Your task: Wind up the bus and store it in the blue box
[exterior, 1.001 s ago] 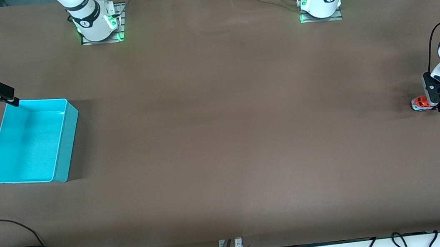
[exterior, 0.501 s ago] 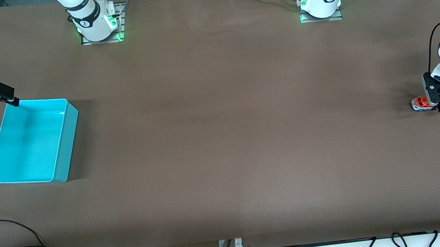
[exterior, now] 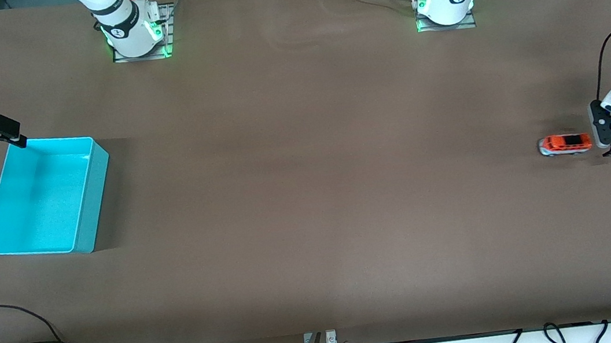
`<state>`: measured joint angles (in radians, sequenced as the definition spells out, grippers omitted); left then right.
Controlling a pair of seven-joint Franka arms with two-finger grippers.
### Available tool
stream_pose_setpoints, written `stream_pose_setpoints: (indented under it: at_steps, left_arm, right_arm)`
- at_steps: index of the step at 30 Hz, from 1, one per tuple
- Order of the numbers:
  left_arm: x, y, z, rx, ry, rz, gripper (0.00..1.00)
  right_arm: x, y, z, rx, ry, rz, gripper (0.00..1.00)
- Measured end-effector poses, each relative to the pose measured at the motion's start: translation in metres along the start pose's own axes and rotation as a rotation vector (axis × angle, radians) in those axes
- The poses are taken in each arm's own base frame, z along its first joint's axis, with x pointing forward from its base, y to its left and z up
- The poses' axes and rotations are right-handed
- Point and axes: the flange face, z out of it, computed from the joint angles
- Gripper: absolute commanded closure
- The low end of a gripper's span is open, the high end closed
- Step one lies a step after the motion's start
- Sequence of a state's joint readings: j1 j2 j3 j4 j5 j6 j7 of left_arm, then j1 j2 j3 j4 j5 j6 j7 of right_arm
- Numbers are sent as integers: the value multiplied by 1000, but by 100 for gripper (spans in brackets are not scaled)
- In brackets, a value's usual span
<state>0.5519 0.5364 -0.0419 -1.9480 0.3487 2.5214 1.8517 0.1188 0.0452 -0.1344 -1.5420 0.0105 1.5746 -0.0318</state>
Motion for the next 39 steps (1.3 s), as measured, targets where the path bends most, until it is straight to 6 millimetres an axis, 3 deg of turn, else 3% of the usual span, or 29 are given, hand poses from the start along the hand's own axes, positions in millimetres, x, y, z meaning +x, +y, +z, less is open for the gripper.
stream_pose_setpoints:
  at_steps: [8, 15, 26, 39]
  left_arm:
    - [11, -6, -58, -44, -2, -33, 0]
    - [20, -14, -92, -18, -16, -88, 0]
    - [-3, -28, -147, -31, 42, -251, 0]
    - [-6, -52, -247, -82, 81, -463, 0]
  right_arm:
    - [0, -1, 0, 0, 0, -2, 0]
    - [0, -1, 0, 0, -1, -2, 0]
    - [0, -1, 0, 0, -1, -2, 0]
    - [0, -1, 0, 0, -1, -2, 0]
